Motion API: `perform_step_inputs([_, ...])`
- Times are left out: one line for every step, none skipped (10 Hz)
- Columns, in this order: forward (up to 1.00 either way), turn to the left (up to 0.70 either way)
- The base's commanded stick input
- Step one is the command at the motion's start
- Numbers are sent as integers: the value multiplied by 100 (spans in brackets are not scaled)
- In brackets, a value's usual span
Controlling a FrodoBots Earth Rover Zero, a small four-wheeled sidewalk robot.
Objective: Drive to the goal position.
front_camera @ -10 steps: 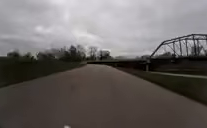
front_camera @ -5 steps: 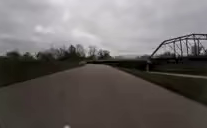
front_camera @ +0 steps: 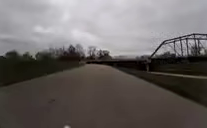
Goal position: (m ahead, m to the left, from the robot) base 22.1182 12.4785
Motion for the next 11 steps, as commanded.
perform_step_inputs([100, 0])
perform_step_inputs([100, 0])
perform_step_inputs([100, 0])
perform_step_inputs([100, 0])
perform_step_inputs([100, 0])
perform_step_inputs([100, 0])
perform_step_inputs([100, 0])
perform_step_inputs([100, 0])
perform_step_inputs([100, 3])
perform_step_inputs([100, 12])
perform_step_inputs([100, 21])
